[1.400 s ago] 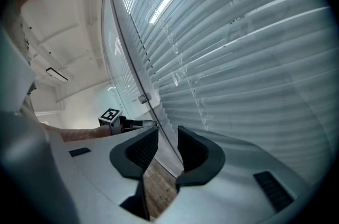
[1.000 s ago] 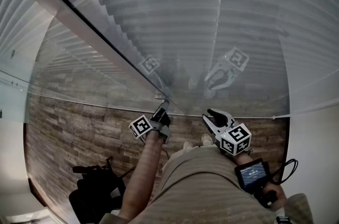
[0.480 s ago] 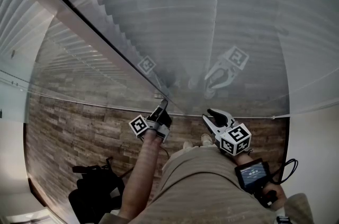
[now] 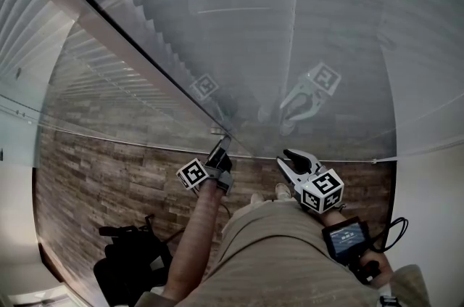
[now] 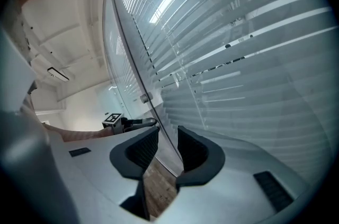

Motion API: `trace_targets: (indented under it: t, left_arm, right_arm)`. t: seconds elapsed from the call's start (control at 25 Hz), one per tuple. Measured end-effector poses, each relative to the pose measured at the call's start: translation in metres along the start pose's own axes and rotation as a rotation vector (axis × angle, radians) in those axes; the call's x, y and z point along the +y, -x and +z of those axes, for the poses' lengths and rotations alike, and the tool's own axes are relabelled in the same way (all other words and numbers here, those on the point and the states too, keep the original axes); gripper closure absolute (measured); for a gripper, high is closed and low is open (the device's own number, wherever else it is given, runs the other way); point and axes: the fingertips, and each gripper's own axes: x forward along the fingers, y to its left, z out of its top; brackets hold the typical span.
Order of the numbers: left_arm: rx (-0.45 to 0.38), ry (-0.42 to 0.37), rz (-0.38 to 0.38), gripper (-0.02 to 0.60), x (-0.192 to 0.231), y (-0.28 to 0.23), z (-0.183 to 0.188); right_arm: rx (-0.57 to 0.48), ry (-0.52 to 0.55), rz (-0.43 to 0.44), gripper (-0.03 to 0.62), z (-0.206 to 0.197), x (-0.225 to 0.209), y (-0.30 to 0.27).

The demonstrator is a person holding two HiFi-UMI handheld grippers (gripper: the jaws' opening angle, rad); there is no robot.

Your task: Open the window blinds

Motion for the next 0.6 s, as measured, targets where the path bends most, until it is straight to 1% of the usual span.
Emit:
trace_targets:
  t: [0.04, 0.12, 0.2, 0.24, 0.32, 0.36, 0.44, 0.52, 0.6]
  left_arm:
    - [0.034, -0.116, 0.055, 0.388, 0.0019, 0.0007, -0.0027]
    - [0.114, -0.362, 0.178, 0.358, 0.0063, 0.0015, -0.0085]
    - [0.175, -0.612, 0.299, 0.351, 0.0071, 0.0027, -0.0101]
    - [0.191, -0.731, 0.352, 0.351, 0.006, 0.0035, -0.0086]
    - [0.207, -0.934, 0.437, 0.353, 0.0031, 0.0042, -0.0046]
    - [0.214, -1.01, 0.469, 0.353, 0.0018, 0.0038, -0.0036]
    - [0.228, -1.112, 0.51, 0.354, 0.0001, 0.0019, -0.0043]
    - [0.241, -1.165, 0.535, 0.364, 0.0003, 0.0, -0.0065]
    - [0.24, -1.182, 0.552, 0.415, 0.0016, -0.0008, -0.0067]
  right_arm:
    - [-0.001, -0.002, -0.001, 0.474, -0.0002, -0.0004, -0.0001]
    - [-0.002, -0.007, -0.003, 0.474, 0.0001, -0.0018, -0.0004]
    - [-0.003, -0.01, -0.002, 0.474, 0.0006, -0.0024, -0.0004]
    - [-0.003, -0.01, -0.001, 0.474, 0.0008, -0.0022, -0.0004]
    - [-0.005, -0.012, 0.0, 0.474, 0.0014, -0.0017, -0.001]
    - [-0.006, -0.013, 0.0, 0.474, 0.0016, -0.0017, -0.0013]
    - [-0.006, -0.014, -0.002, 0.474, 0.0019, -0.002, -0.0021]
    - [-0.007, -0.016, -0.003, 0.474, 0.0024, -0.0028, -0.0028]
    - [-0.007, -0.021, -0.005, 0.474, 0.0022, -0.0047, -0.0028]
